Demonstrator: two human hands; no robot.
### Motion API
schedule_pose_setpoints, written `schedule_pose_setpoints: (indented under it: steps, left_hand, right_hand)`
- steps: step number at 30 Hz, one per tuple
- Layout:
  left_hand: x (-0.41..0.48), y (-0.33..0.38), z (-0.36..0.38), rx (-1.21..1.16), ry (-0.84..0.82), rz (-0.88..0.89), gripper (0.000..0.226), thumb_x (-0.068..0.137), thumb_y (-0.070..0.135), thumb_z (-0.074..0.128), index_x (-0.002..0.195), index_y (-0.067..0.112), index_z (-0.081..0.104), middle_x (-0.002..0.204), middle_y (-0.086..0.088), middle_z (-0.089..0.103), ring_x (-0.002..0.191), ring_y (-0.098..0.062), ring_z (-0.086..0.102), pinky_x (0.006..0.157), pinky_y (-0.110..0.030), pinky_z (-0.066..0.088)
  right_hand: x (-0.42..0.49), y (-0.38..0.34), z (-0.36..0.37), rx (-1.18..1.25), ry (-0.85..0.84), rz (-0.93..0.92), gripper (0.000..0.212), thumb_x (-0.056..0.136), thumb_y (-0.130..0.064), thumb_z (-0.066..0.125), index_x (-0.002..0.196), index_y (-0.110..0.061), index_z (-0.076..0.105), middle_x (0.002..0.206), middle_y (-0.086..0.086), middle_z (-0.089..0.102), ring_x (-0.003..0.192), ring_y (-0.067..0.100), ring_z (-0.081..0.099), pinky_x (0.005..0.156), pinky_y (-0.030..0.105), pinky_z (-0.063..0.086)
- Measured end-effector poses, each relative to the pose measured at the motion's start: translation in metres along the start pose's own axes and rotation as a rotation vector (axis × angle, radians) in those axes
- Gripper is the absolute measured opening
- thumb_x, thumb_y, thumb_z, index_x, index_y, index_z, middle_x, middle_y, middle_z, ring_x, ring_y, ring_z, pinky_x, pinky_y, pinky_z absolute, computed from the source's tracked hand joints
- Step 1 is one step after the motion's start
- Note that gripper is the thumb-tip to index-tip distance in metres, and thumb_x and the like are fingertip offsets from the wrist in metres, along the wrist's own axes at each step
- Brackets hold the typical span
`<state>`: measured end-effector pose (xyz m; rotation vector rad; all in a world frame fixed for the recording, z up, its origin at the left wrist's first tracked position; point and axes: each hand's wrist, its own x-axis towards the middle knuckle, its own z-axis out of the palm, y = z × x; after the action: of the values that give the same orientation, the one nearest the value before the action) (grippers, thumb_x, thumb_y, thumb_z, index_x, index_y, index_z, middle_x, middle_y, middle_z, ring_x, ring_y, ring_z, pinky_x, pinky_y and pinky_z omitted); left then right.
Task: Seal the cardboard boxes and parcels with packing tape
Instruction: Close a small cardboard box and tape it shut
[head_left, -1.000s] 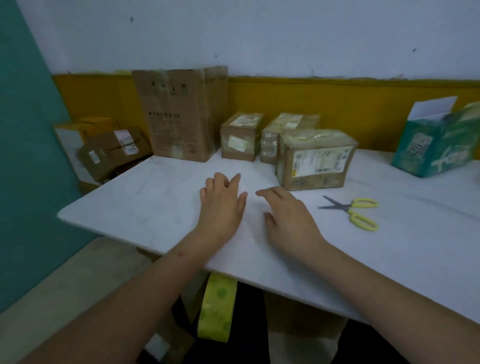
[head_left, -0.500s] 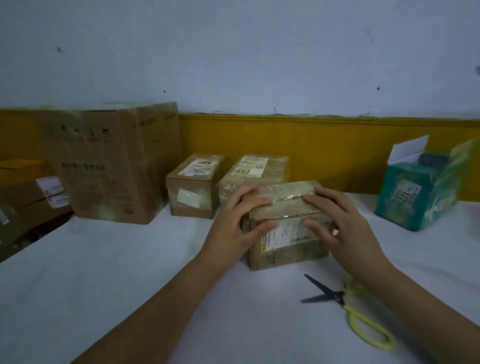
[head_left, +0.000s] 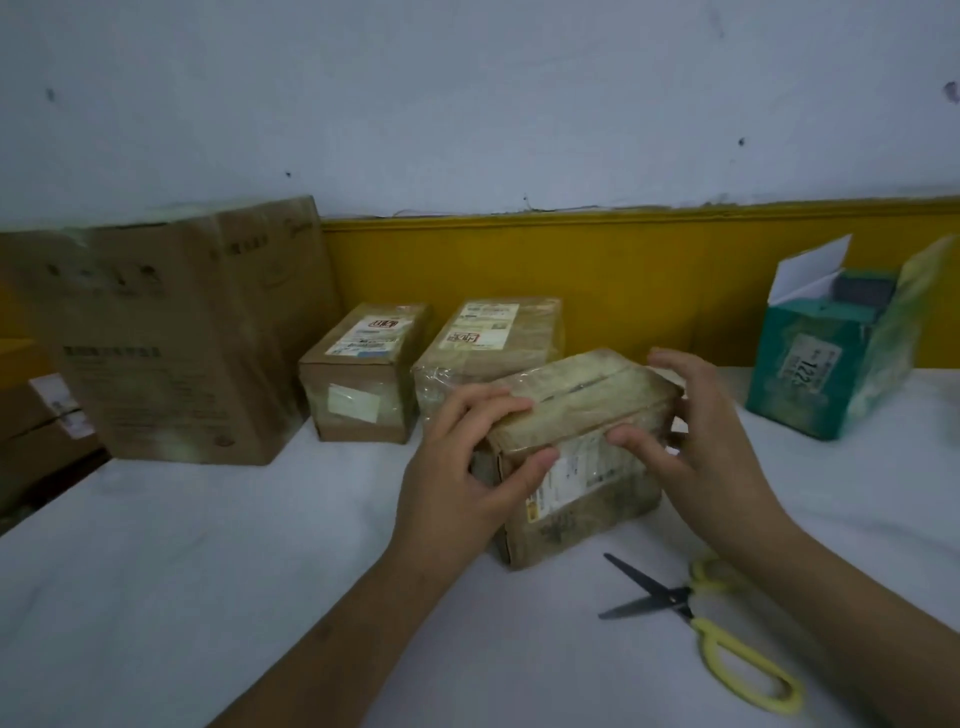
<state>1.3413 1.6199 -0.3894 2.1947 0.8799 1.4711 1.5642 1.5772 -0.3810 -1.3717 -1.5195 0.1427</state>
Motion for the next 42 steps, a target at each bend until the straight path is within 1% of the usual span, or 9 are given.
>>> schedule_pose_setpoints:
  steps: [5,12,16,20,26,29,33,36,42]
  left_hand:
    - [-0.011,0.025,0.015,-0.162,-0.047,-0.172,0.099,0.068,0.069,0.074,0.15,0.052,0.02,0.155,0.026,0.017,0.144,0.007,0.02,0.113,-0.032,0.036]
    - [-0.018,0.048,0.031,-0.135,0.081,-0.113,0.052,0.074,0.041,0.08,0.122,0.041,0.059,0.122,0.007,0.049,0.114,0.005,0.052,0.092,-0.011,0.046]
    - [0.006,0.068,0.05,-0.073,0.119,-0.152,0.056,0.073,0.044,0.083,0.121,0.045,0.055,0.125,0.008,0.042,0.11,0.006,0.049,0.087,-0.003,0.041]
    - [0.054,0.085,0.087,-0.007,0.118,-0.184,0.067,0.07,0.063,0.075,0.129,0.045,0.05,0.141,0.002,0.033,0.123,-0.01,0.044,0.091,-0.015,0.04]
    - [0.088,0.065,0.127,0.154,0.12,-0.154,0.064,0.077,0.058,0.075,0.133,0.04,0.049,0.149,0.003,0.024,0.133,-0.016,0.038,0.099,-0.025,0.049]
    - [0.089,0.05,0.143,-0.151,0.238,-0.323,0.052,0.078,0.053,0.076,0.123,0.038,0.055,0.135,0.004,0.039,0.117,-0.006,0.045,0.081,0.001,0.038]
    - [0.087,0.034,0.168,-0.562,0.4,-0.584,0.042,0.082,0.058,0.069,0.112,0.031,0.057,0.116,0.004,0.063,0.104,-0.011,0.063,0.079,-0.022,0.054]
    - [0.083,0.028,0.179,-0.432,0.298,-0.648,0.041,0.086,0.064,0.059,0.105,0.028,0.057,0.125,-0.002,0.058,0.106,-0.014,0.061,0.079,-0.027,0.052]
    - [0.079,0.025,0.166,-0.141,0.166,-0.568,0.039,0.104,0.047,0.036,0.113,0.017,0.058,0.107,0.0,0.064,0.109,-0.024,0.06,0.077,-0.026,0.04]
  right_hand:
    - [0.009,0.002,-0.015,0.293,0.068,0.171,0.083,0.074,-0.068,0.06,0.142,-0.028,0.038,0.126,-0.019,0.056,0.114,0.003,0.058,0.097,0.039,0.053]
    - [0.005,0.001,-0.016,0.337,-0.089,0.043,0.095,0.077,-0.078,0.053,0.154,-0.039,0.012,0.15,-0.027,0.033,0.135,-0.01,0.035,0.104,0.016,0.042]
    - [0.011,-0.002,-0.017,0.172,0.008,0.151,0.08,0.09,-0.066,0.037,0.156,-0.037,0.002,0.155,-0.025,0.016,0.142,-0.004,0.02,0.117,0.027,0.026]
    - [0.021,-0.006,-0.029,0.424,-0.004,0.243,0.047,0.103,-0.046,0.02,0.15,-0.04,0.021,0.133,-0.034,0.04,0.116,-0.026,0.041,0.085,-0.004,0.036]
    - [0.022,0.033,-0.035,0.296,-0.103,0.21,0.052,0.099,-0.061,0.02,0.149,-0.047,0.022,0.153,-0.025,0.028,0.142,-0.006,0.026,0.122,0.032,0.021]
    - [0.022,0.047,-0.033,0.153,-0.088,0.193,0.049,0.098,-0.052,0.03,0.146,-0.046,0.027,0.154,-0.026,0.021,0.145,-0.004,0.019,0.123,0.028,0.015]
    - [0.022,0.065,-0.031,0.04,-0.022,0.268,0.069,0.093,-0.054,0.048,0.154,-0.044,0.016,0.162,-0.012,0.012,0.149,0.011,0.016,0.119,0.031,0.02]
    - [0.019,0.068,-0.035,0.158,0.04,0.263,0.067,0.093,-0.036,0.062,0.15,-0.041,0.027,0.14,-0.017,0.038,0.124,0.005,0.046,0.103,0.025,0.045]
    - [0.023,0.075,-0.03,-0.012,0.023,0.244,0.079,0.098,-0.034,0.055,0.158,-0.026,0.004,0.153,-0.008,0.037,0.134,0.011,0.042,0.102,0.02,0.034]
